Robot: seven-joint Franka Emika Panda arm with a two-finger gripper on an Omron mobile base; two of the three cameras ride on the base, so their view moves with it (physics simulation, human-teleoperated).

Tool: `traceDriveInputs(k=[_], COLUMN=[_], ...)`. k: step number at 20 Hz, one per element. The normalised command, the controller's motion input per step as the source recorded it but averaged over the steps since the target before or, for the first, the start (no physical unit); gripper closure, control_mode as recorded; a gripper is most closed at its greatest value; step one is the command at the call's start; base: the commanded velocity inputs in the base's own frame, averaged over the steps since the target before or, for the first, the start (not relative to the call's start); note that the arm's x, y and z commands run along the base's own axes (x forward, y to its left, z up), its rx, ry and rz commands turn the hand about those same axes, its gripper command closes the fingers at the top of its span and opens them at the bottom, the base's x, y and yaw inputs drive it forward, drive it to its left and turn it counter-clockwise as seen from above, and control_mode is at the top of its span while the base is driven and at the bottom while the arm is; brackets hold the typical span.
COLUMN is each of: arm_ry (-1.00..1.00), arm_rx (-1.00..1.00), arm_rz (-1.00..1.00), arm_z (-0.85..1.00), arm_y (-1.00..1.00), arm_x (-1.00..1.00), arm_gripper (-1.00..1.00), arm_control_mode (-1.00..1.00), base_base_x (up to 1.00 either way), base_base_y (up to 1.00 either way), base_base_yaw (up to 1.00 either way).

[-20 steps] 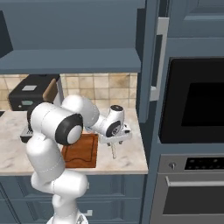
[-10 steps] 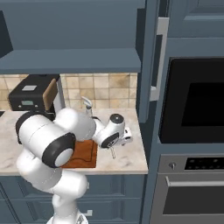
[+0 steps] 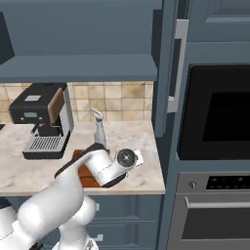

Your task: Grab the spray bottle from the cabinet, then place it next to the cutting board for sanitizing. Then grab the dish brush from the countertop next to the sink and place it next to the cutting board.

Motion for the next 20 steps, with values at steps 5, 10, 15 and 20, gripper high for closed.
traceDriveInputs(k=[5, 10, 15, 20], arm_ry=[-0.38, -0.30, -0.20, -0.19], arm_rx=[0.01, 0.01, 0.02, 0.00], arm_rz=[0.00, 0.00, 0.00, 0.03], arm_z=[0.88, 0.71, 0.94, 1.00], arm_y=[0.47, 0.23, 0.40, 0.29], arm_x=[-0.51, -0.56, -0.53, -0.42], arm_gripper=[-1.00, -1.00, -1.00, -1.00], arm_control_mode=[-1.00, -1.00, -1.00, -1.00], base_base_x=[0.00, 0.00, 0.00, 0.00], base_base_y=[0.00, 0.00, 0.00, 0.00], base_base_yaw=[0.00, 0.00, 0.00, 0.00])
